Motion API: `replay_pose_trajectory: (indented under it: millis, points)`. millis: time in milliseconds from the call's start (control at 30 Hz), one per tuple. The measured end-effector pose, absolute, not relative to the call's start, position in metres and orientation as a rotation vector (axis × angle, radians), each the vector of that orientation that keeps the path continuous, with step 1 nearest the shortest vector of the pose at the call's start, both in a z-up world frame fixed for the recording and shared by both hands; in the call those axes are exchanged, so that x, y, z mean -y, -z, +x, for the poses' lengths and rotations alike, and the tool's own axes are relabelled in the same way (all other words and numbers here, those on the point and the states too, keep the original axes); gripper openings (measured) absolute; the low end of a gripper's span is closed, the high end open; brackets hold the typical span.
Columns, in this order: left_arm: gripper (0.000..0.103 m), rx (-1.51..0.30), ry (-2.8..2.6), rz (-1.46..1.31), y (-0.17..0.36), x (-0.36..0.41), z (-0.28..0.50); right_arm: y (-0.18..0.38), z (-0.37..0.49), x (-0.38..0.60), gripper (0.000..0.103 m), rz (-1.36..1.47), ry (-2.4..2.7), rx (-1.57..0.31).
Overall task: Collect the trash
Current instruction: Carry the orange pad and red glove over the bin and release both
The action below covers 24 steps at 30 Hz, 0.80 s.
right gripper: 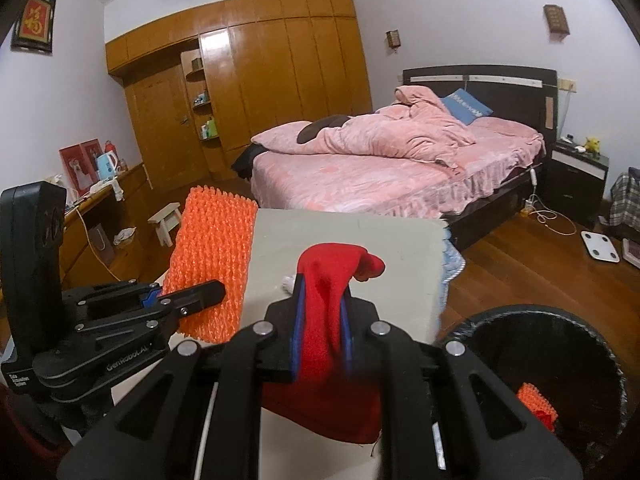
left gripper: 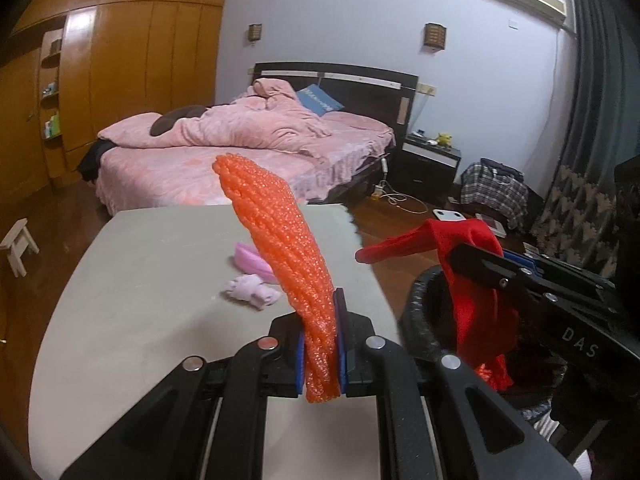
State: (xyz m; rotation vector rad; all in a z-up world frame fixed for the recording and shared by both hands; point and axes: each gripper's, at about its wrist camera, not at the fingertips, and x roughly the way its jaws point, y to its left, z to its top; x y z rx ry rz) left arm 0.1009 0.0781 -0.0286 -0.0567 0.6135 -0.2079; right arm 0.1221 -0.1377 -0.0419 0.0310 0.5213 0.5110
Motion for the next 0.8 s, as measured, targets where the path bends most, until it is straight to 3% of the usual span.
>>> replay_pose_trajectory:
  millis: [800]
  points:
    - [0.012, -0.580, 0.389, 0.033, 0.019, 0.030, 0.101, 0.035, 0.103, 0.249, 0.015, 0.063, -0.324, -0.475]
